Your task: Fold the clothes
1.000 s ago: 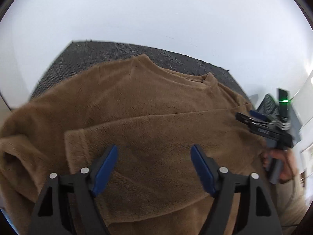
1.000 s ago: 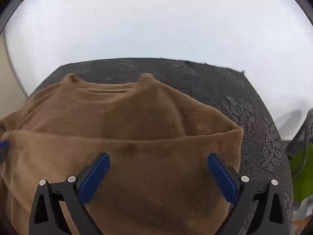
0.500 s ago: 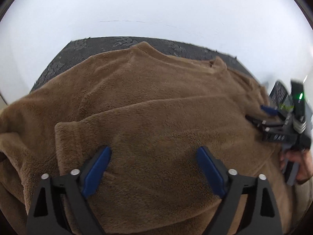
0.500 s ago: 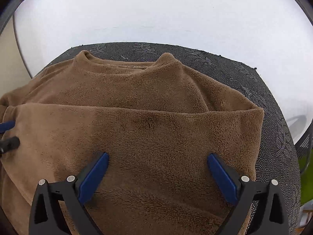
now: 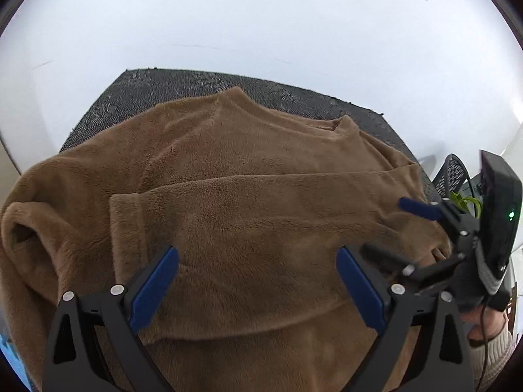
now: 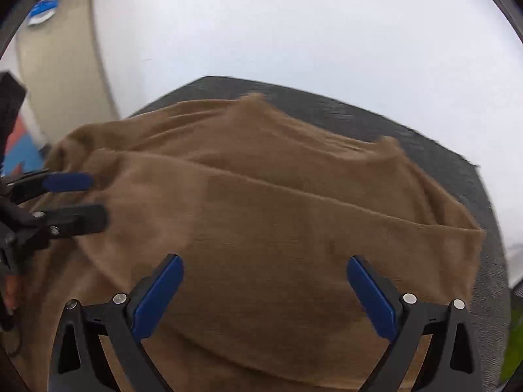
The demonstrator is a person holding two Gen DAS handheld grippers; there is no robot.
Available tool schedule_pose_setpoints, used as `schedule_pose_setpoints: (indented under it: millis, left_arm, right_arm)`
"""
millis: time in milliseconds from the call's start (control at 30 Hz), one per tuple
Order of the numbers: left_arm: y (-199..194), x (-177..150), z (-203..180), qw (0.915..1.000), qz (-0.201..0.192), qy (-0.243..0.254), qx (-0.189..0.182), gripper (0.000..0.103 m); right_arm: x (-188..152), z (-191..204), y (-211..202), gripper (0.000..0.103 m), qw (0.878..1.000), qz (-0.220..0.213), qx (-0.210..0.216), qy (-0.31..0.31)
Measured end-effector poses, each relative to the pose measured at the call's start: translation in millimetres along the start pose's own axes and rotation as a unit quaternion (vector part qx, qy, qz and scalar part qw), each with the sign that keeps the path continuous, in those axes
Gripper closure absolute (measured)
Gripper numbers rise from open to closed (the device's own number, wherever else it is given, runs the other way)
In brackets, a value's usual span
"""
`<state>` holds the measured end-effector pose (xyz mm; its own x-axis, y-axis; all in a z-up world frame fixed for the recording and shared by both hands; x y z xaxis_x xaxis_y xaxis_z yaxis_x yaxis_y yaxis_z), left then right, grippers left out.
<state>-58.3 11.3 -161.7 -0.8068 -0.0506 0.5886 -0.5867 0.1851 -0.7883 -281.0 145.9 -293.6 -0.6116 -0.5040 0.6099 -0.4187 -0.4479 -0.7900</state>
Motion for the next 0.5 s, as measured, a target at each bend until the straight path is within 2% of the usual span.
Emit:
schedule_pose_setpoints:
  millis: [200, 500]
  left_arm:
    - [7, -15, 13, 0.9997, 0.02, -0.014, 0.007, 0.004]
    - [18, -21, 13, 0.9996, 0.026, -0.005, 0.013, 0.002]
  right_arm:
    - [-14, 15, 34, 0.001, 0.999, 0.038, 0.013, 0.001]
    - [-15, 15, 39, 0.001, 1.0, 0.025, 0.015, -0.002]
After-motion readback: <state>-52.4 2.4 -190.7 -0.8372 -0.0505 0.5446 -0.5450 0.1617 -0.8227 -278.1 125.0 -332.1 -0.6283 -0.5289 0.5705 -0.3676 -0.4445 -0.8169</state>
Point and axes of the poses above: each gripper's, at about its wrist camera, not at the fingertips, and y roughly the way its jaws point, z to its left, x to its top, the point moved 9 cm from there along y, roughly the way its jaws point, and after that the axes turned 7 degrees about x, right-handed, at the moved point
